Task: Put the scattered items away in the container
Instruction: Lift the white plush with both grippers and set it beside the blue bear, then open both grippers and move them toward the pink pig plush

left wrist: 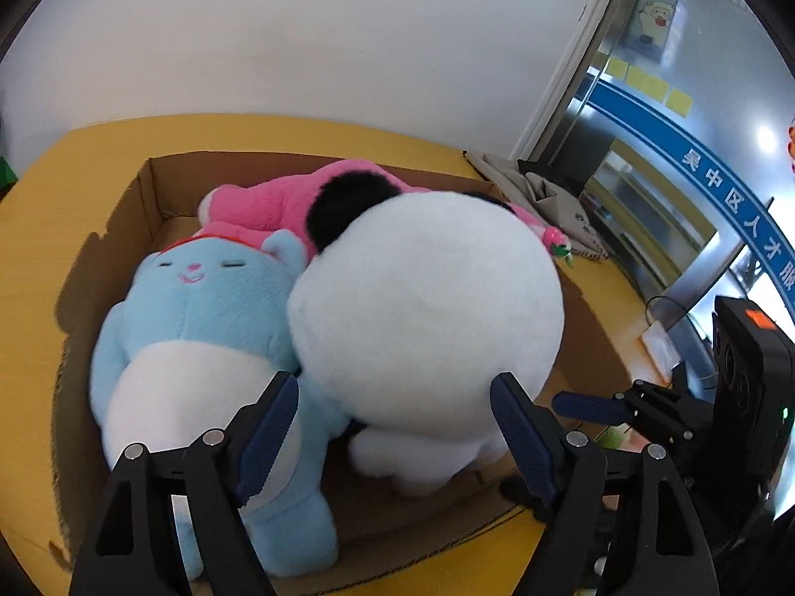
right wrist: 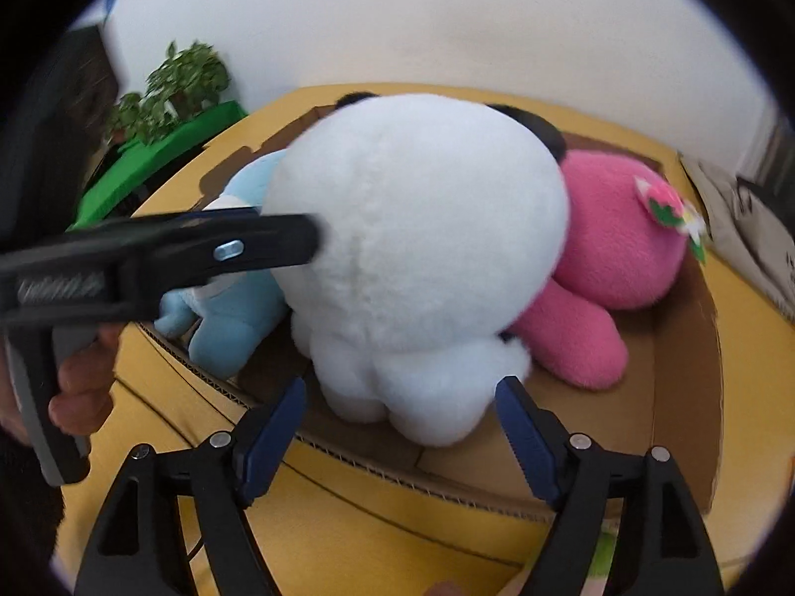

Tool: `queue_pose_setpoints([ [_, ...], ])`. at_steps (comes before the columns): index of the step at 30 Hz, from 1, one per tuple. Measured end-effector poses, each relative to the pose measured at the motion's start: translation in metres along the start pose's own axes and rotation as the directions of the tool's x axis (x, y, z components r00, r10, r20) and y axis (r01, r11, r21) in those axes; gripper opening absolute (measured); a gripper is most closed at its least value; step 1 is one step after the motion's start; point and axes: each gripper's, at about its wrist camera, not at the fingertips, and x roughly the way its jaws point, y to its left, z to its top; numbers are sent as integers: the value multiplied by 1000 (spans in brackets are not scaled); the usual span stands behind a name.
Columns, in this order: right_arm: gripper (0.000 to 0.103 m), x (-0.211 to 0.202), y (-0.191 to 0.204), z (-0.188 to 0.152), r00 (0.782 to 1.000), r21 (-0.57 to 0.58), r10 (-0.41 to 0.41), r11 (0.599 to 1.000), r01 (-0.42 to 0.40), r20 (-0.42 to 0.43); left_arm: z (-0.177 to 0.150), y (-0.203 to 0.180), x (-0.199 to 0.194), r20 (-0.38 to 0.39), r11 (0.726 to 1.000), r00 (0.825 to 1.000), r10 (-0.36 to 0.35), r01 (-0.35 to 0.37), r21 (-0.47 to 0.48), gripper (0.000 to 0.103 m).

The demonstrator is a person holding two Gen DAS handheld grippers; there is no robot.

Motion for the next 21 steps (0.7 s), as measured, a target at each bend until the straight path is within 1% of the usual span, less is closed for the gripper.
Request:
queue_pose_setpoints([
  [1, 78, 6, 0, -3, 1000, 14, -10, 1000, 10, -26, -7, 0, -4, -4, 999, 1000, 29, -29, 14, 82],
  [4, 77, 9, 1, -11, 999, 59, -38, 997, 39, -27, -32, 0, -8, -35, 996, 997, 62, -60, 61, 81],
  [7, 72, 2, 9, -23, 997, 103, -73, 992, 75, -19, -53, 3, -14, -88, 995, 993, 83, -79, 58, 81],
  [8, 70, 0, 13, -27, 996, 110, -85, 990, 86, -17, -59, 2, -17, -84, 995, 993, 88, -83, 63, 81],
  [10, 70, -5, 18, -35, 995, 117, -98, 988, 99, -15, -72, 1, -24, -77, 993, 992, 96, -90, 73, 81],
  [14, 70, -16, 33, -51, 993, 139, -114, 984, 114, -11, -89, -2, -37, -92, 993, 990, 108, -102, 68, 81],
  [17, 71, -22, 34, -63, 994, 163, -113, 980, 111, 5, -99, -5, -48, -77, 990, 988, 132, -127, 64, 80],
  [18, 73, -29, 33, -69, 993, 176, -119, 978, 115, 13, -101, -7, -54, -68, 988, 987, 146, -143, 58, 80],
  [19, 80, -37, 33, -72, 990, 183, -136, 974, 130, 24, -102, -10, -61, -48, 984, 984, 171, -168, 51, 80],
  [20, 80, -45, 35, -75, 987, 180, -156, 973, 147, 37, -103, -15, -70, -23, 982, 983, 184, -183, 52, 80],
  [21, 80, -55, 38, -79, 981, 175, -181, 970, 168, 63, -104, -20, -79, 2, 979, 980, 198, -198, 52, 86],
])
